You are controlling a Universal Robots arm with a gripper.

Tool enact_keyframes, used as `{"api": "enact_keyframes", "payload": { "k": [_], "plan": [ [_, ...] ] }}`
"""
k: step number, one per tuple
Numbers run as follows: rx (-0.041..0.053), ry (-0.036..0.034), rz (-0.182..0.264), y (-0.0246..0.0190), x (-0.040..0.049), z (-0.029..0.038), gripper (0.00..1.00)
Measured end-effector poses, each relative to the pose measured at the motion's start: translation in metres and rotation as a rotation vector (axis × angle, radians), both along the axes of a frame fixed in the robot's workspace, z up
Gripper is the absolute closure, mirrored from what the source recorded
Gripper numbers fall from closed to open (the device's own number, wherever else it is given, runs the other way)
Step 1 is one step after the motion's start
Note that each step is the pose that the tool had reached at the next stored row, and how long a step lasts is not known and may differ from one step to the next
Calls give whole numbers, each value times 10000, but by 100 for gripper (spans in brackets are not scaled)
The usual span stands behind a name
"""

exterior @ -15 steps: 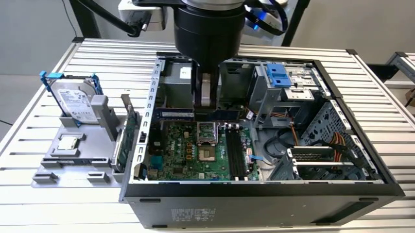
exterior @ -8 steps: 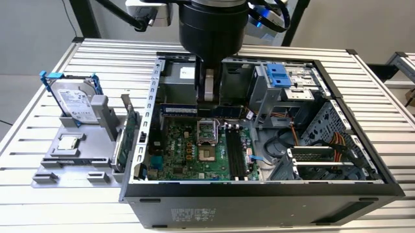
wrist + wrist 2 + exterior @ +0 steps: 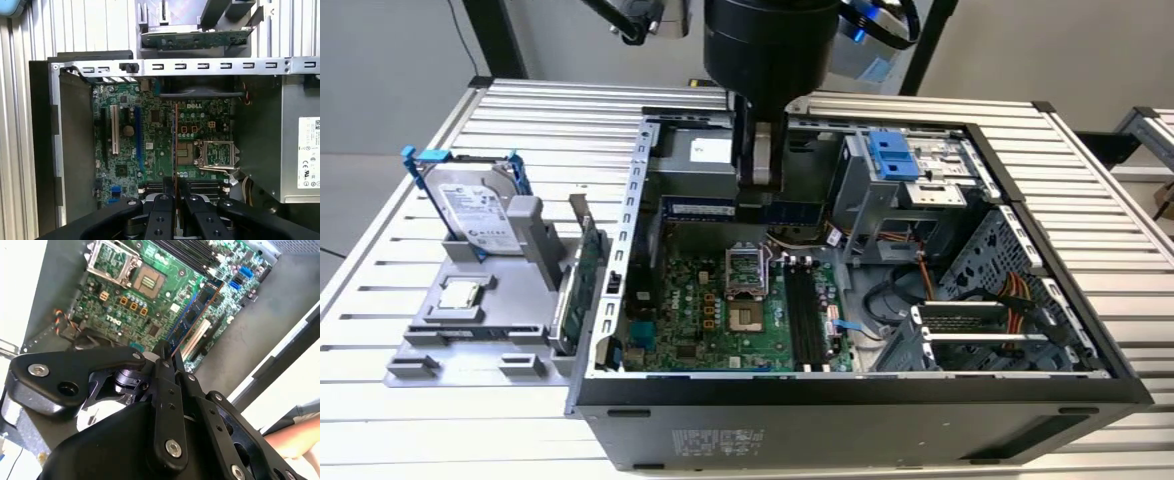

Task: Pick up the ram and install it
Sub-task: 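Pick up the ram and move it above insertion slot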

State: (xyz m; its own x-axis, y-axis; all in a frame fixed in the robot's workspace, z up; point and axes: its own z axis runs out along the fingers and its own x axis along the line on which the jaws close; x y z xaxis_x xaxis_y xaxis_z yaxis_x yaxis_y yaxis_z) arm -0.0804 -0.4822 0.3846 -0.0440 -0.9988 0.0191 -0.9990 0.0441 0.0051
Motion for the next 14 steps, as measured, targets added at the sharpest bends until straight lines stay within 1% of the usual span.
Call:
{"api": "enact_keyframes", "payload": {
  "k": [10, 14],
  "plan": [
    [1, -1, 0, 254, 97, -1, 100],
    [0, 0, 1, 327, 130, -1, 100]
  ]
}}
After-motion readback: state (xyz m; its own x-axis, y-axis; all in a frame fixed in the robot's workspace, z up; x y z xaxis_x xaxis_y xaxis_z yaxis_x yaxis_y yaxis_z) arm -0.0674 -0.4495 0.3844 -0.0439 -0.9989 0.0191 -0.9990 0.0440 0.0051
